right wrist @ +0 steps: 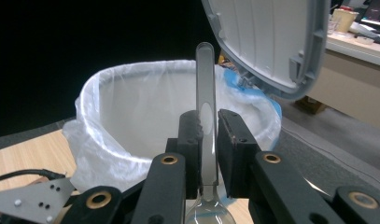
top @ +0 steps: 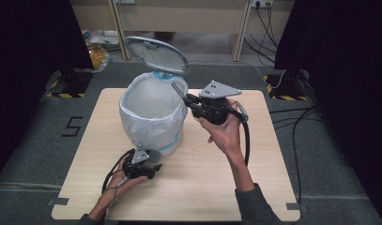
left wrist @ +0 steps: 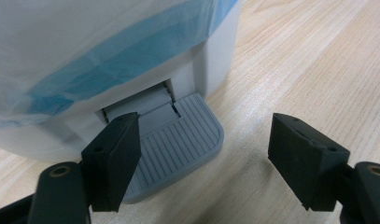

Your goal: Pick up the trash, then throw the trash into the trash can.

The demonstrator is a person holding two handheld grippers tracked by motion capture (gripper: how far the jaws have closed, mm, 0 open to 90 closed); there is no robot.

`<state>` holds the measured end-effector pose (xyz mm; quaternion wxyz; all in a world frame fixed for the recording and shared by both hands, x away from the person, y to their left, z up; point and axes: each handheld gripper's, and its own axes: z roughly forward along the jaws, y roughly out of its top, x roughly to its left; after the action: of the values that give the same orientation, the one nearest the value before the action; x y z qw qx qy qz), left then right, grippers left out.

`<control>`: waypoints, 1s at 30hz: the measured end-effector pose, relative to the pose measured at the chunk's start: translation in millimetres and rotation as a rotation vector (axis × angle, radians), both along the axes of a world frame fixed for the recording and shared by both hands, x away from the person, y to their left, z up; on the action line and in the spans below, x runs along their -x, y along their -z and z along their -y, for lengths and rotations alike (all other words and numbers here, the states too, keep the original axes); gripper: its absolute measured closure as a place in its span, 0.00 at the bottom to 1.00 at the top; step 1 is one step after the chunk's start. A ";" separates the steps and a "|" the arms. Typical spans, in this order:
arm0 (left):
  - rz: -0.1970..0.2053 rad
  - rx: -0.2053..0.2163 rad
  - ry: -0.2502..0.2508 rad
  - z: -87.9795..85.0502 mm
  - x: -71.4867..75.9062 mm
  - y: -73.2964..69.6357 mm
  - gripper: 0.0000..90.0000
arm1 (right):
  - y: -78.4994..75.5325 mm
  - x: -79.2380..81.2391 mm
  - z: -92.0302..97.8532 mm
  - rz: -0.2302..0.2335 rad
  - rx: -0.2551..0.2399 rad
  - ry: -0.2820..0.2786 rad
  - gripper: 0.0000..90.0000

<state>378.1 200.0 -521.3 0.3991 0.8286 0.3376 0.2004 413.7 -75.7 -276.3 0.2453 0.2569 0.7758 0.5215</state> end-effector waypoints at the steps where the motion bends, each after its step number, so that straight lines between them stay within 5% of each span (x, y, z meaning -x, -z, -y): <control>1: -0.001 0.001 0.000 -0.1 0.0 0.0 0.28 | -1.1 -0.6 -1.6 0.000 0.002 -0.002 0.89; 30: 0.002 -0.015 0.011 -1.1 0.0 0.0 0.29 | -16.4 -33.3 -65.9 0.005 0.052 -0.050 0.89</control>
<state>378.2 201.2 -521.3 0.3942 0.8332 0.3311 0.2017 447.0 -9.8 -260.0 0.2407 0.2297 0.7947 0.5077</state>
